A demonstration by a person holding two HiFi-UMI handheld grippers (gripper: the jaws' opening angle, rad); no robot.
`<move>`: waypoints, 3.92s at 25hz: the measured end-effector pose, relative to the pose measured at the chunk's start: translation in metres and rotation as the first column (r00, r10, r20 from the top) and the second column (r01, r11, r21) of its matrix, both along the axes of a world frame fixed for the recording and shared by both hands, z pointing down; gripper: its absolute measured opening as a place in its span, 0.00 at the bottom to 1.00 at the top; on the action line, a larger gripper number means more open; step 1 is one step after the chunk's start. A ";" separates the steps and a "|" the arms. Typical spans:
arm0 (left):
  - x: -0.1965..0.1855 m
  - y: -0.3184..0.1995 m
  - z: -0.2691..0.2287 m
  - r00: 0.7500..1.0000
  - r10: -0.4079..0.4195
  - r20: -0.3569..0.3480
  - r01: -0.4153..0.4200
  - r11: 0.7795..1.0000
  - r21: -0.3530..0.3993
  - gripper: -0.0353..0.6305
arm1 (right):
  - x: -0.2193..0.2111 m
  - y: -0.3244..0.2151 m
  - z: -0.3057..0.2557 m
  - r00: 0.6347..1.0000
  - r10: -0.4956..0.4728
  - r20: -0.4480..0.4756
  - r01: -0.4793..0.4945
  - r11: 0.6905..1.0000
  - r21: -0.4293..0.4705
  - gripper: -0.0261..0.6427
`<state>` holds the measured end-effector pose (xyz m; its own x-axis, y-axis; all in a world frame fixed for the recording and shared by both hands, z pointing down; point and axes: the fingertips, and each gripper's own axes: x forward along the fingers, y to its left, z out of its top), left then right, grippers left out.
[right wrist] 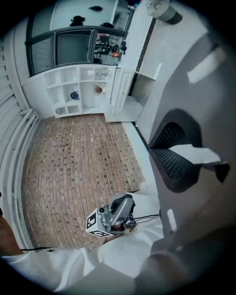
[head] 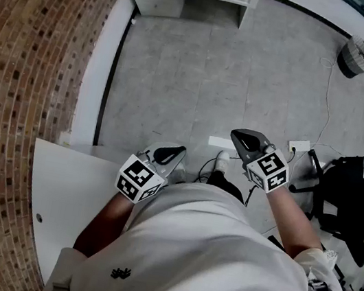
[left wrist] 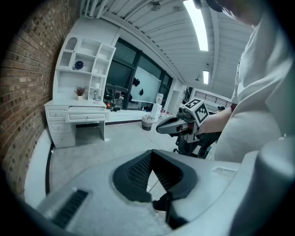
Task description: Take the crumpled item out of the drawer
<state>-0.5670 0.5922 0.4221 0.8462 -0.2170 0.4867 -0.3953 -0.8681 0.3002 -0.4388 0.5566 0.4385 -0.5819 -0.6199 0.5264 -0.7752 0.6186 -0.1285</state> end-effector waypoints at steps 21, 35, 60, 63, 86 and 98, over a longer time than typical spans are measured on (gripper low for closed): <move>0.114 -0.078 -0.001 0.995 0.096 0.020 -0.097 0.994 0.046 0.26 | 0.091 -0.038 -0.006 0.996 0.057 0.072 -0.057 0.998 0.003 0.06; 0.340 -0.163 0.000 0.986 0.152 0.067 -0.156 0.985 0.067 0.36 | 0.289 -0.066 0.016 0.987 0.117 0.112 -0.113 0.993 -0.038 0.06; 0.486 -0.475 0.022 0.992 0.102 0.078 -0.110 0.988 0.108 0.36 | 0.454 -0.356 0.014 0.993 0.119 -0.016 -0.119 0.993 -0.016 0.06; 0.490 -0.504 0.022 0.994 0.068 0.082 -0.077 0.992 0.103 0.36 | 0.454 -0.383 0.013 0.997 0.079 -0.011 -0.080 0.997 -0.020 0.06; 0.519 -0.748 0.081 0.891 -0.363 0.275 0.347 0.932 0.107 0.36 | 0.550 -0.617 0.036 0.963 -0.263 0.054 0.265 0.963 -0.046 0.06; 0.526 -0.823 0.123 0.795 -0.454 0.403 0.452 0.886 0.105 0.42 | 0.599 -0.678 0.056 0.934 -0.342 0.101 0.350 0.934 -0.076 0.06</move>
